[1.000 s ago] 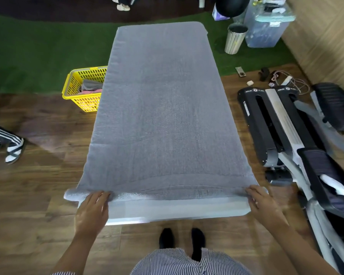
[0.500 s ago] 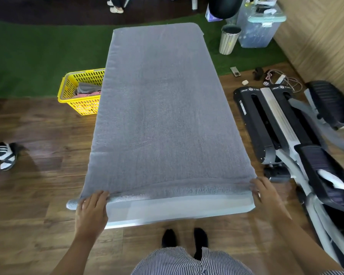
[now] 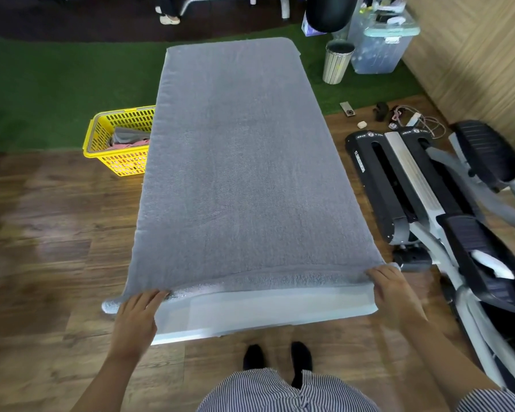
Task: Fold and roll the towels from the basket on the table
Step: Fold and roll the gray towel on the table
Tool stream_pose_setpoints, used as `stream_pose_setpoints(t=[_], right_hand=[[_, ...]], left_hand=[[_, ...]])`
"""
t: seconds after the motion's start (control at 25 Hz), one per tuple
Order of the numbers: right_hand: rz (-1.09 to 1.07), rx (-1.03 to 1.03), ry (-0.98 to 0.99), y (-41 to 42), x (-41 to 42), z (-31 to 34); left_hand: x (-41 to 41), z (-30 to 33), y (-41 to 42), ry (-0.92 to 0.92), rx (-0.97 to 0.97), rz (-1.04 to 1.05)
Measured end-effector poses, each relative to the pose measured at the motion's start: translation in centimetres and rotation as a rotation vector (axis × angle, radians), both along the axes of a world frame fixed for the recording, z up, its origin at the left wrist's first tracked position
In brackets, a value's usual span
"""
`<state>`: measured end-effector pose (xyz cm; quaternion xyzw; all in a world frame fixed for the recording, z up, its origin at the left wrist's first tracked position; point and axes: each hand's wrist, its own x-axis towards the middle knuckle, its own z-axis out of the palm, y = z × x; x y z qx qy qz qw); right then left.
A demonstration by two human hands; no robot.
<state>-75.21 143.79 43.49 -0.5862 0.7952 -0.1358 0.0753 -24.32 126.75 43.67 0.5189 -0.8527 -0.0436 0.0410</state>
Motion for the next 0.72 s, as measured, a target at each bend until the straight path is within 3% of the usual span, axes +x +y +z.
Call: stream_pose_setpoints(t=[0.2, 0.4, 0.52, 0.72], right_hand=[[-0.036, 0.059, -0.002, 0.1, 0.3, 0.9], [-0.130, 0.113, -0.046, -0.7, 0.9, 1.6], [-0.070, 0.086, 0.043, 0.1, 1.0, 0.9], [0.055, 0.004, 0.174, 0.0, 1.0, 1.6]], left_hand=[[1.2, 0.0, -0.5, -0.009, 0.005, -0.074], [0.5, 0.7, 0.0, -0.001, -0.144, 0.060], [0.4, 1.0, 0.5, -0.008, -0.175, 0.210], [1.6, 0.4, 0.1, -0.034, -0.222, 0.102]])
